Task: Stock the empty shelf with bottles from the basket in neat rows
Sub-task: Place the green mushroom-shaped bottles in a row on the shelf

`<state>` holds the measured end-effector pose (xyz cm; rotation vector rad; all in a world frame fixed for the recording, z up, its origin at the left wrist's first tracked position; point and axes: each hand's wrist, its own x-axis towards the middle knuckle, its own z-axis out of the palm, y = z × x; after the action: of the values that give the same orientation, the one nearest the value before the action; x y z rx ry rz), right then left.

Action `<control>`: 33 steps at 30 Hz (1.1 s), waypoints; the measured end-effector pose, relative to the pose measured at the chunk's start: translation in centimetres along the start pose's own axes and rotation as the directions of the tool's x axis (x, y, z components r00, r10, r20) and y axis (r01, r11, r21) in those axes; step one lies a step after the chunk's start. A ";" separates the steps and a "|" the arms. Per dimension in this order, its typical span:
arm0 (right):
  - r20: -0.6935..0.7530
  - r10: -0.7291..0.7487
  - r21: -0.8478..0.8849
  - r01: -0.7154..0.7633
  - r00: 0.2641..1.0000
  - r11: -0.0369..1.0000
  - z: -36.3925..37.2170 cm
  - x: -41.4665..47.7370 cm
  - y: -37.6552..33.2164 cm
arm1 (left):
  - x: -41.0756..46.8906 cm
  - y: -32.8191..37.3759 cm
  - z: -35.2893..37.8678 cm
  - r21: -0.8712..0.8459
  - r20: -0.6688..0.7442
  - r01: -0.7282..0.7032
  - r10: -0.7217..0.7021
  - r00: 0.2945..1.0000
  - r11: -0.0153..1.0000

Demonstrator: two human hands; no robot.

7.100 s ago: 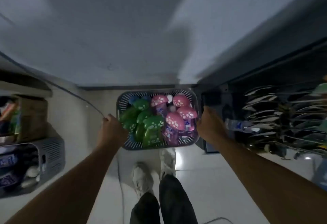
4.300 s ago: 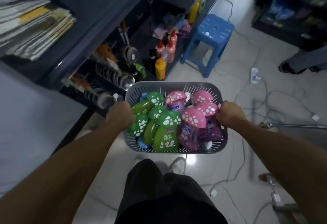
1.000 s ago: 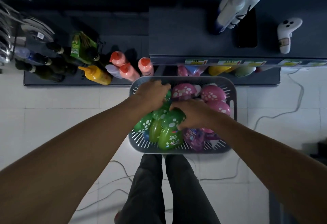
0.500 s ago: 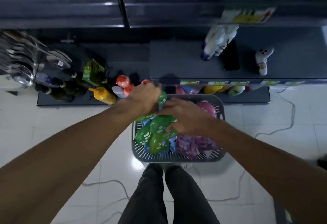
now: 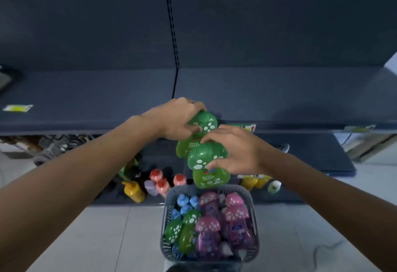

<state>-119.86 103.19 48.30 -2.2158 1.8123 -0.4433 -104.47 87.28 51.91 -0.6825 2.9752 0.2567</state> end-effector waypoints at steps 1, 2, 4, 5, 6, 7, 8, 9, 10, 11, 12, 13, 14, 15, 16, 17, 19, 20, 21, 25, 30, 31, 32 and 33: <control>-0.019 -0.001 -0.008 0.001 1.000 1.000 -1.3 0.0 -0.3 | 0.2 0.1 -1.4 -0.009 -0.033 -0.018 0.017 0.999 1.000; -0.038 -0.004 -0.010 0.004 0.999 1.000 -2.5 0.0 -0.4 | 0.6 0.1 -2.8 -0.017 -0.062 -0.033 0.032 0.998 0.999; -0.079 -0.004 -0.001 0.004 0.997 1.000 -4.6 0.4 -0.5 | 1.6 -0.2 -5.2 -0.029 -0.104 -0.056 0.052 0.993 0.998; -0.103 0.002 0.006 -0.001 0.995 1.000 -5.5 0.7 -0.4 | 2.3 -0.4 -6.1 -0.039 -0.125 -0.061 0.056 0.991 0.997; -0.131 0.009 0.015 -0.007 0.991 1.000 -6.3 1.1 -0.2 | 3.0 -0.8 -6.9 -0.055 -0.151 -0.061 0.052 0.987 0.997; -0.164 0.016 0.024 -0.013 0.986 1.000 -7.1 1.7 0.0 | 3.8 -1.3 -7.6 -0.077 -0.178 -0.054 0.039 0.983 0.996; -0.198 0.026 0.030 -0.021 0.980 0.999 -7.8 2.3 0.2 | 4.6 -1.9 -8.2 -0.103 -0.202 -0.045 0.024 0.979 0.994; -0.229 0.039 0.032 -0.033 0.973 0.999 -8.4 3.0 0.5 | 5.5 -2.5 -8.7 -0.122 -0.225 -0.040 0.011 0.974 0.992; -0.255 0.054 0.031 -0.048 0.965 0.998 -8.9 3.8 0.8 | 6.4 -3.2 -9.1 -0.130 -0.245 -0.035 0.003 0.970 0.991; -0.273 0.071 0.032 -0.064 0.959 0.997 -9.4 4.7 1.1 | 7.3 -4.0 -9.4 -0.128 -0.260 -0.030 -0.004 0.966 0.991; -0.287 0.087 0.038 -0.079 0.954 0.996 -9.8 5.7 1.5 | 8.3 -4.9 -9.6 -0.123 -0.271 -0.023 -0.011 0.962 0.992; -0.300 0.103 0.048 -0.093 0.948 0.995 -10.1 6.8 2.0 | 9.2 -5.8 -9.8 -0.118 -0.282 -0.016 -0.018 0.959 0.993; -0.315 0.125 0.061 -0.111 0.941 0.992 -10.3 7.9 2.6 | 10.3 -6.8 -9.9 -0.116 -0.293 -0.008 -0.026 0.956 0.993; -0.330 0.154 0.078 -0.136 0.931 0.988 -10.4 9.0 3.3 | 11.3 -7.9 -10.0 -0.119 -0.302 0.000 -0.036 0.953 0.993; -0.342 0.186 0.095 -0.163 0.921 0.982 -10.5 10.1 3.9 | 12.3 -9.0 -10.0 -0.129 -0.307 0.011 -0.050 0.950 0.992; -0.352 0.211 0.110 -0.183 0.912 0.977 -10.5 11.3 4.6 | 13.3 -10.1 -10.0 -0.145 -0.311 0.024 -0.068 0.948 0.989; -0.374 0.238 0.127 -0.205 0.897 0.971 -10.5 13.5 6.0 | 15.1 -12.1 -9.7 -0.175 -0.321 0.044 -0.099 0.942 0.984; -0.380 0.249 0.131 -0.215 0.891 0.968 -10.3 14.6 6.6 | 15.9 -13.0 -9.5 -0.185 -0.327 0.049 -0.109 0.939 0.982; -0.385 0.261 0.134 -0.226 0.885 0.965 -10.1 15.6 7.1 | 16.7 -13.8 -9.3 -0.195 -0.333 0.051 -0.115 0.936 0.979; -0.418 0.275 0.108 -0.252 0.866 0.962 -8.4 19.1 8.7 | 19.0 -16.3 -8.6 -0.220 -0.365 0.043 -0.123 0.923 0.974; -0.430 0.296 0.101 -0.280 0.853 0.955 -6.4 21.9 10.1 | 20.4 -17.9 -7.4 -0.277 -0.360 0.026 -0.129 0.924 0.961; -0.429 0.302 0.104 -0.285 0.851 0.953 -6.1 22.3 10.3 | 20.5 -18.1 -7.2 -0.276 -0.350 0.025 -0.125 0.929 0.961; -0.428 0.308 0.110 -0.289 0.850 0.951 -5.8 22.6 10.4 | 20.7 -18.2 -7.0 -0.275 -0.339 0.023 -0.120 0.933 0.961; -0.423 0.312 0.115 -0.291 0.851 0.950 -5.6 22.8 10.6 | 20.8 -18.3 -6.7 -0.275 -0.330 0.021 -0.115 0.937 0.961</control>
<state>-127.39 78.77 51.31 -1.8490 2.2952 -0.9657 -115.39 60.97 53.51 -0.9484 3.2714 0.6034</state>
